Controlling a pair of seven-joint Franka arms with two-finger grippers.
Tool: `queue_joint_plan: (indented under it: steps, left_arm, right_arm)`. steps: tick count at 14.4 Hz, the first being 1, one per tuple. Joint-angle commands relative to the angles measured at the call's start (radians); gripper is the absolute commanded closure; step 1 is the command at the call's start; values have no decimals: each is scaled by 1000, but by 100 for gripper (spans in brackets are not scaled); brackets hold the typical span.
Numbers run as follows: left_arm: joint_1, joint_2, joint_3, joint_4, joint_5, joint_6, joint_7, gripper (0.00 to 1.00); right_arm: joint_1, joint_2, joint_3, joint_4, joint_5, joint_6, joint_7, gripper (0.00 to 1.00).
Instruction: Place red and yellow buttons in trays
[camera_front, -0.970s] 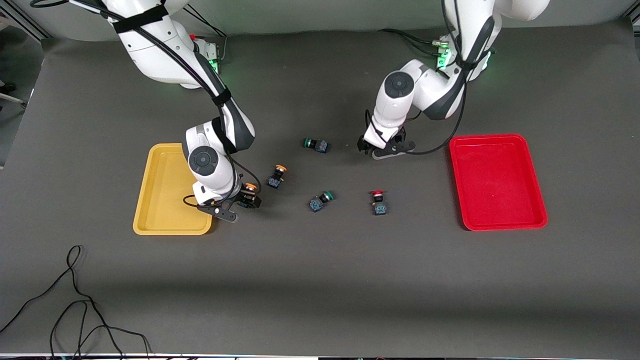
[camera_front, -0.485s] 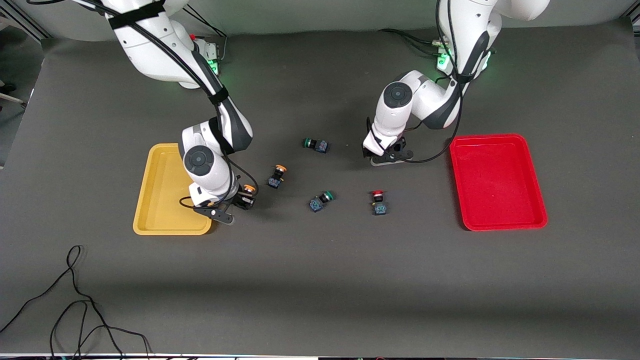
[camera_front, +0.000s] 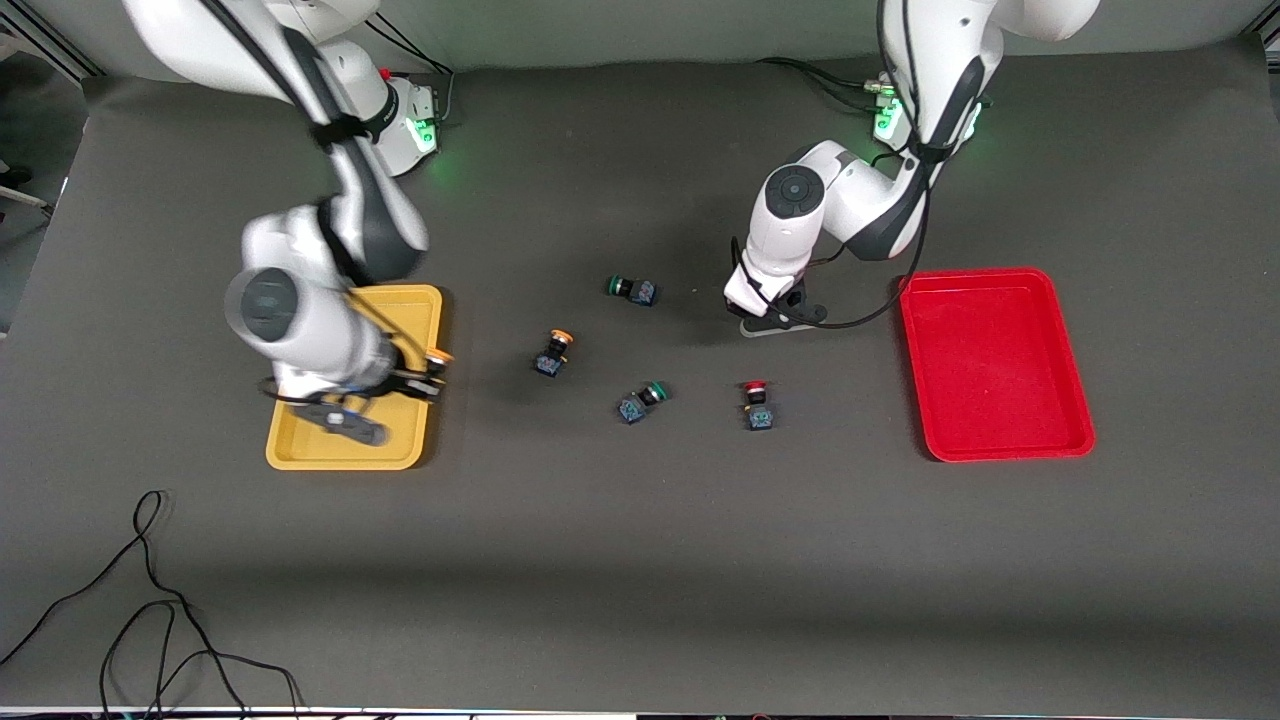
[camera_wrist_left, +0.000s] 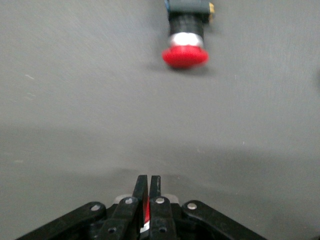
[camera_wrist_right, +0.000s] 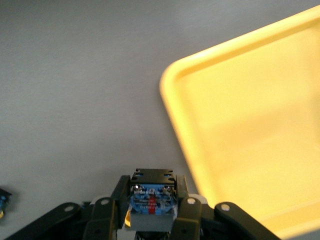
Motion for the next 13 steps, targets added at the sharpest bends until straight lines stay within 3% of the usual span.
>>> queue_joint_plan:
  steps: [1, 2, 3, 4, 5, 6, 9, 12, 13]
  left_arm:
    - [43, -81, -7, 79, -17, -188, 42, 92]
    - [41, -78, -5, 78, -28, -184, 33, 90]
    - [40, -67, -5, 75, -57, -178, 6, 77]
    - [34, -55, -5, 66, -88, -173, -35, 58]
    - [28, -43, -7, 48, -93, -169, -66, 22]
    - [28, -27, -8, 34, -99, -149, -91, 0]
    - [-15, 23, -10, -29, -102, 6, -201, 0]
    - [-35, 69, -12, -34, -102, 55, -232, 0]
    - [-43, 71, -12, -34, -102, 54, -238, 0]
  right_arm:
    - [-24, -69, -48, -47, 14, -61, -128, 86]
    - [-22, -81, -83, -76, 14, -59, -191, 85]
    - [-22, -87, -112, -115, 14, -47, -248, 85]
    - [-22, -87, -138, -160, 14, -17, -288, 85]
    - [-22, -87, -149, -232, 14, 47, -314, 85]
    - [-21, -90, -155, -299, 14, 121, -335, 85]
    - [-25, -59, -159, -375, 14, 236, -371, 84]
    - [-25, -14, -160, -395, 14, 315, -375, 83]
    - [-25, -15, -162, -395, 14, 315, -374, 61]
